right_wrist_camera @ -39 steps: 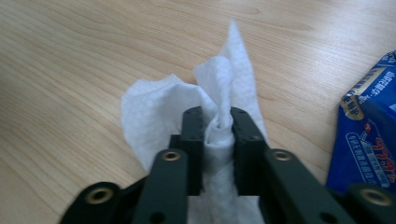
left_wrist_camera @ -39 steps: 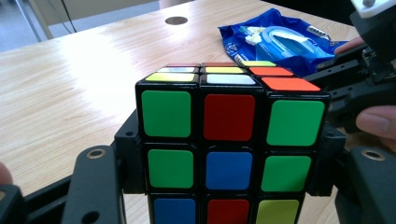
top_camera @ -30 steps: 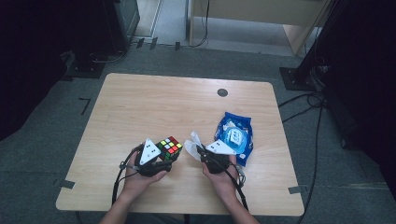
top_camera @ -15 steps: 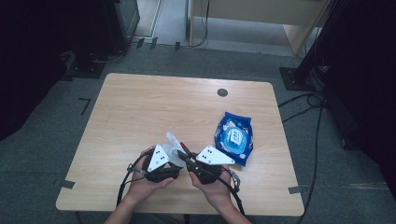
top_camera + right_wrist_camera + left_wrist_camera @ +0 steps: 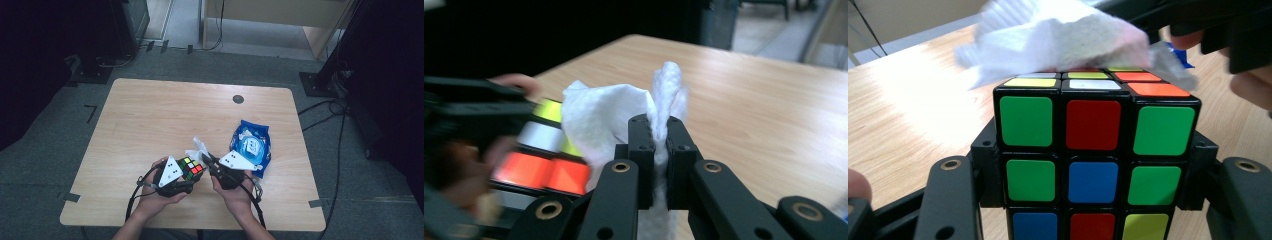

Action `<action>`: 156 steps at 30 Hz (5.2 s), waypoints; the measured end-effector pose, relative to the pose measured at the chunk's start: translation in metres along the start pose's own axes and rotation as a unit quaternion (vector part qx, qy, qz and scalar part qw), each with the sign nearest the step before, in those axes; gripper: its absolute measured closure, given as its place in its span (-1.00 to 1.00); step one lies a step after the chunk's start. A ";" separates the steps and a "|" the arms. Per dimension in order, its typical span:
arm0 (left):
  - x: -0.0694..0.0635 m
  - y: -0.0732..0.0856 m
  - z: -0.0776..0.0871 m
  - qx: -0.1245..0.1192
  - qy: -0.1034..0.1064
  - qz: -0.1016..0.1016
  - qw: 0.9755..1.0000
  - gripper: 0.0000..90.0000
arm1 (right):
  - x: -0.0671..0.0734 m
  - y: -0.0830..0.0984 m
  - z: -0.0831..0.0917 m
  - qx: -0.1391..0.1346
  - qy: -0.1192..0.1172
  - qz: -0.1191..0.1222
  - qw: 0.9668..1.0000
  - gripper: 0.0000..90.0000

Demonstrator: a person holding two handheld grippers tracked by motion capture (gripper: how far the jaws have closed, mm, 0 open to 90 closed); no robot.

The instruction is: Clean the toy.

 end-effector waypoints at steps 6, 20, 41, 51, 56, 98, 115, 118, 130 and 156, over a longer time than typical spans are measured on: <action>0.004 0.002 0.000 0.012 -0.010 -0.002 1.000 -0.24 | -0.016 0.000 0.005 -0.003 0.023 -0.030 0.999 0.91; -0.005 -0.001 -0.002 0.010 -0.002 -0.012 1.000 -0.24 | 0.041 -0.014 0.011 -0.024 -0.066 0.008 0.997 0.91; 0.002 -0.002 0.001 0.004 -0.010 0.000 1.000 -0.24 | -0.024 0.023 -0.010 0.038 0.041 -0.023 0.998 0.90; 0.012 0.000 0.005 0.003 -0.023 0.009 1.000 -0.24 | -0.053 0.027 -0.004 0.040 0.091 -0.027 0.995 0.84; 0.018 -0.001 0.007 0.004 -0.032 0.020 0.999 -0.24 | -0.051 0.025 -0.001 0.029 0.078 -0.044 0.996 0.38; -0.006 0.002 -0.012 0.033 -0.022 -0.014 0.999 -0.25 | 0.017 0.001 -0.011 0.078 -0.068 -0.156 0.982 -0.24; 0.039 0.001 0.010 0.027 -0.066 0.052 0.996 -0.25 | -0.003 -0.005 0.007 0.005 -0.066 -0.153 0.986 -0.39; 0.047 -0.001 0.016 0.021 -0.067 0.064 0.995 -0.25 | 0.000 0.007 0.001 0.016 -0.072 -0.137 0.988 -0.40; 0.032 -0.011 0.012 0.000 -0.036 0.084 0.996 -0.25 | 0.031 0.027 -0.025 0.025 -0.095 -0.101 0.990 -0.50; 0.022 -0.014 0.005 0.001 -0.002 0.101 0.995 -0.25 | 0.040 0.028 -0.026 -0.013 -0.067 -0.062 0.996 -0.28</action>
Point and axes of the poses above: each handheld gripper's, and its own axes: z roughly backward along the jaws, y roughly out of its underside, x roughly to its left, the point moved 2 cm from there along -z, roughly forward along the jaws, and after that the axes turned 2 degrees about -x, right-handed, at the moved point
